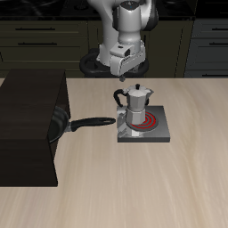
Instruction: Place the moka pot on the stove and close the stove
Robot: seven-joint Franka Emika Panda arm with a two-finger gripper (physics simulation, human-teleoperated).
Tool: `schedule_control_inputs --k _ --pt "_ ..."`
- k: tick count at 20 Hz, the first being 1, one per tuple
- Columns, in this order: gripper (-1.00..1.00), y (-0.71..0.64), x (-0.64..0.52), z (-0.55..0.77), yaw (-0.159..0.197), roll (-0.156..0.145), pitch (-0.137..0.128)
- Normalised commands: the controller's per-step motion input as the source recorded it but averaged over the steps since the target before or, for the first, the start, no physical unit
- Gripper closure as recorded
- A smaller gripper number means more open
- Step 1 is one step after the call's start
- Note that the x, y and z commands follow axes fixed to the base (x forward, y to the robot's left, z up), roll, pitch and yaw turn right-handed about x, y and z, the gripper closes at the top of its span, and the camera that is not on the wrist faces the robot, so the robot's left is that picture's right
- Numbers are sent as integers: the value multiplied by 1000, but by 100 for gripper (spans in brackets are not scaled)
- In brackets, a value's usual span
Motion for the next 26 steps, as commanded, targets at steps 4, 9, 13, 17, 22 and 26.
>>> schedule_control_inputs --k 4,9,13,17,22,26 --pt "-100 -275 242 -60 -50 -90 23" --pt "-100 91 -20 -107 14 18 8" --pt "-100 190 117 194 37 44 -36" --pt "-100 51 217 300 -34 27 -26" --pt "-100 53 67 -18 -23 29 0" --pt "-100 17 93 -42 -46 47 11"
